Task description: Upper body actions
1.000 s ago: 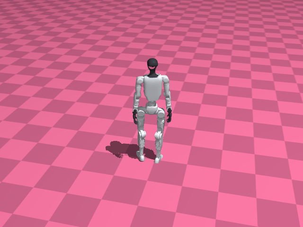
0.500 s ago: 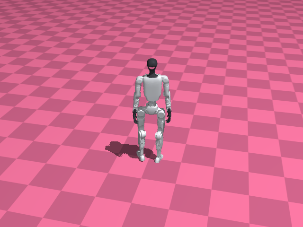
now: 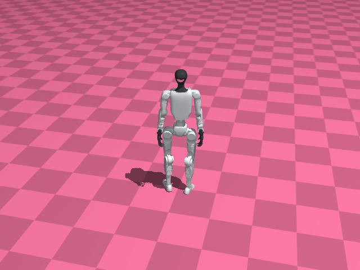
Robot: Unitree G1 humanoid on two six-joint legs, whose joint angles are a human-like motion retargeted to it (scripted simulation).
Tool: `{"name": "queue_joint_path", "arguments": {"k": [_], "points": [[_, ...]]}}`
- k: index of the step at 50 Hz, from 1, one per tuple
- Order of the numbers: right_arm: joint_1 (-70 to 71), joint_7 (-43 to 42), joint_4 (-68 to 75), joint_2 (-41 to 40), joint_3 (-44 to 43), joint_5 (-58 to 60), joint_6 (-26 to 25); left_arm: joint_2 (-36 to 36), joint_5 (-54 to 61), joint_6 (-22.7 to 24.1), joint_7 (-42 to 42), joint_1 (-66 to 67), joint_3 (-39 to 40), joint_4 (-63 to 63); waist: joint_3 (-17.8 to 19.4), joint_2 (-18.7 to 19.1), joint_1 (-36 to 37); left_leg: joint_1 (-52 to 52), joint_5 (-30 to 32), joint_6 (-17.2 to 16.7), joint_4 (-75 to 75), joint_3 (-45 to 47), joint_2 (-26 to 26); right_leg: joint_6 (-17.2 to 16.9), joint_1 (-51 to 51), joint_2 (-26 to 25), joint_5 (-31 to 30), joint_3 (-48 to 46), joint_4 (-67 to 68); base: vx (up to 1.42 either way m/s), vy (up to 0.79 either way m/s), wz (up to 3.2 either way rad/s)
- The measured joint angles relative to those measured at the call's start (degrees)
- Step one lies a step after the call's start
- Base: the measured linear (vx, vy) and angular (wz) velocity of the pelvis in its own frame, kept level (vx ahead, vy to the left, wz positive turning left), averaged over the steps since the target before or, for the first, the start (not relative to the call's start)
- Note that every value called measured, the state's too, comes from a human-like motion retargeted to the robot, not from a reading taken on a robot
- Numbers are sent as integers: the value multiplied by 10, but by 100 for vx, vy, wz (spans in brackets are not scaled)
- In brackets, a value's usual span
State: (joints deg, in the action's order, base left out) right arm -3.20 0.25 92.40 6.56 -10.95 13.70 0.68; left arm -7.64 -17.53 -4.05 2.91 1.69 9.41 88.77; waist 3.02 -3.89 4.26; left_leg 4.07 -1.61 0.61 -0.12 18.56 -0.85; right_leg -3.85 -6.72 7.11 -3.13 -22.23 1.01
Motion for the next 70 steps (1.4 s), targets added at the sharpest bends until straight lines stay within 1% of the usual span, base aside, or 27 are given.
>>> {"name": "queue_joint_path", "arguments": {"k": [7,16,20,23,28,30,32,37,42,45,50,57,60,65,67,70], "points": [[-6,0,5,6,-5,-3,1,4,-4,1,4,-10,-1,-15,6,3,13,-13,7,2,7,-29,-11,-7,-21,8,11,-33,-2,7,10,46],[-13,-1,36,18,-18,-9,-1,13,-7,14,11,-23,-2,-47,6,6,49,-54,31,-8,16,-91,-33,-28,-57,23,38,-120,-4,10,20,106],[-16,-2,50,22,-18,-9,-5,6,-28,16,4,-29,-15,-47,-5,4,68,-84,47,-15,20,-134,-48,-46,-69,29,56,-168,2,8,27,157],[-17,-4,50,22,-16,-7,-5,0,-41,15,0,-34,-24,-43,-10,2,81,-104,67,-27,20,-164,-59,-61,-85,28,69,-216,6,5,26,196],[-12,-9,47,25,-14,-2,1,-9,-54,13,-4,-45,-32,-35,-16,-6,100,-139,105,-45,13,-271,-100,-92,-112,18,82,-302,9,-3,28,237],[-7,-12,47,31,-15,-2,1,-10,-57,11,-6,-50,-31,-33,-21,-14,122,-155,121,-51,6,-325,-123,-106,-116,16,87,-343,11,-13,31,228],[-2,-15,47,37,-20,0,0,-10,-57,11,-8,-54,-27,-32,-25,-22,146,-171,133,-58,0,-355,-136,-111,-109,12,89,-369,12,-23,25,187],[17,-28,37,55,-33,-1,-10,-10,-46,10,-17,-59,2,-24,-34,-58,246,-233,155,-94,-11,-366,-144,-111,-64,0,96,-410,22,-30,10,133],[43,-54,21,69,-38,-3,-15,-11,-28,0,-28,-49,37,1,-33,-93,320,-276,165,-123,-15,-372,-155,-111,-31,-2,102,-434,31,-20,3,96],[69,-67,11,75,-30,-1,-15,-8,-14,-1,-35,-38,54,18,-31,-102,347,-296,171,-132,-16,-380,-158,-111,-15,-6,105,-445,35,-20,0,62],[109,-65,-30,60,-8,20,-8,-7,-14,-1,-43,-14,69,54,-23,-95,365,-302,173,-136,-15,-385,-154,-111,-10,-14,105,-448,38,-11,-2,24],[136,-28,-83,11,28,52,8,-15,-26,-11,-43,-6,74,75,-15,-86,353,-289,170,-129,-18,-386,-147,-111,-17,-18,105,-438,40,2,-1,-7],[130,-29,-107,-4,49,68,16,-17,-18,-8,-40,-10,77,67,-15,-83,346,-279,163,-119,-18,-382,-140,-111,-19,-17,103,-424,40,10,-3,-57],[115,-27,-109,-14,74,86,21,-29,-7,-7,-33,-21,71,46,-13,-80,313,-251,149,-91,-13,-375,-129,-111,-31,-12,99,-394,39,18,-7,-77],[113,-22,-98,-15,78,84,19,-36,-7,-6,-30,-23,68,38,-7,-78,296,-234,141,-79,-10,-372,-126,-111,-42,-9,97,-381,38,28,-17,-96],[111,-16,-72,-14,75,75,12,-49,-8,-5,-26,-28,56,24,11,-71,261,-194,123,-56,-2,-366,-123,-111,-69,-1,92,-352,35,23,-18,-120]]}}
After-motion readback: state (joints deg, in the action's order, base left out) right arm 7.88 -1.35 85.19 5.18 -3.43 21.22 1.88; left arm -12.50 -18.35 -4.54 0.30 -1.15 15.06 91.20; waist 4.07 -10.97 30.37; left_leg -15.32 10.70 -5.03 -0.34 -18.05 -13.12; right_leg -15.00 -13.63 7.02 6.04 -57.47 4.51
